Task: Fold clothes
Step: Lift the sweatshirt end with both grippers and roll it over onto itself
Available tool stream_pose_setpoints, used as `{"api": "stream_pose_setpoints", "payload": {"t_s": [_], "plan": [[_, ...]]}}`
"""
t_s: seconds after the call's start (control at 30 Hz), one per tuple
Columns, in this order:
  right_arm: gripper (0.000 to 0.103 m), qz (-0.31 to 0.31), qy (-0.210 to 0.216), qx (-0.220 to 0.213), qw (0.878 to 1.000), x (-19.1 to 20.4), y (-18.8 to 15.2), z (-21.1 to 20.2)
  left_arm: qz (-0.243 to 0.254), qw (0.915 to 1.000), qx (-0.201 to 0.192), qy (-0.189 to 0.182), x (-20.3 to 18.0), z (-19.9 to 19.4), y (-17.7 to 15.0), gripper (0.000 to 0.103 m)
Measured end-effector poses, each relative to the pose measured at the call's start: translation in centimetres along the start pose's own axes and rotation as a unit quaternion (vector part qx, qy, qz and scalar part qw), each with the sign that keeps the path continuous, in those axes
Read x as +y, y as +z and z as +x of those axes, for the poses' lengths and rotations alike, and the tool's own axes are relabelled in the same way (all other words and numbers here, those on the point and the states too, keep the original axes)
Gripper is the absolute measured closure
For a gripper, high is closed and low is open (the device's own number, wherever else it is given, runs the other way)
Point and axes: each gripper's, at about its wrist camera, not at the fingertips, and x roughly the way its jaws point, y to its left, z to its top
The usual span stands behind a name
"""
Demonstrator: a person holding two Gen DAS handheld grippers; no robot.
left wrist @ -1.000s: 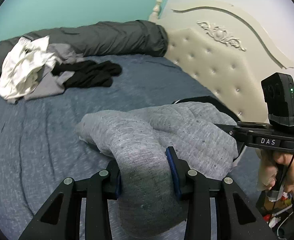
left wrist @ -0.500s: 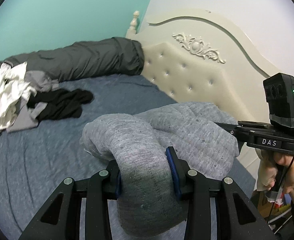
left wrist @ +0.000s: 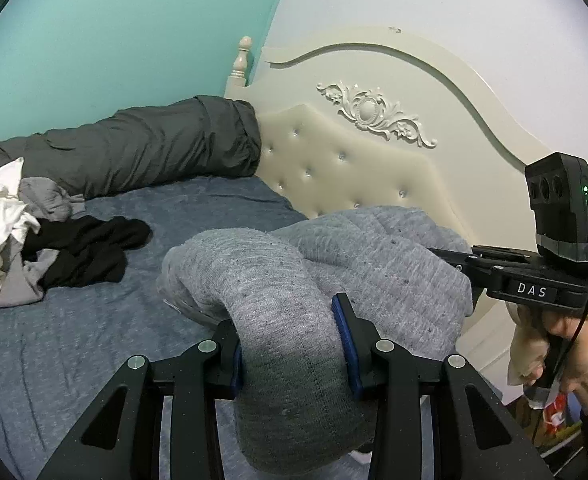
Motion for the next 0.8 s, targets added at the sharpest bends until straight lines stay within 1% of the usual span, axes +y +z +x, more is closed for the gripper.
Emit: {"api": "stream_pose_setpoints", "payload": {"t_s": [0.27,0.47,0.6,0.67,0.8], "plan": [[0.086,0.004,-0.015,-0.020,1.000,-4.1,1.4,-0.7,0.004,0.9999,-0.011,-0.005,-2.6,3.8,2.0,0.062],[0.086,-0.005,-0.034,-0.033,0.999,-7.0,2.2,-0.9,0.001,0.9997,-0.025,-0.007,-4.3,6.3,2.5,0.062],[0.086,-0.005,-0.050,-0.031,0.998,-8.9,1.1,-0.2,-0.014,0.9997,-0.019,-0.002,-5.0,8.7,1.0,0.062],[0.086,-0.001,-0.057,-0.026,0.998,-10.0,0.1,0.3,-0.023,0.9997,-0.008,-0.005,-5.4,9.9,-0.4,0.062],[0.086,0.015,-0.064,0.005,0.998,-11.9,-3.2,1.4,-0.032,0.9993,0.012,-0.014,-6.3,10.7,-2.7,0.062]]}}
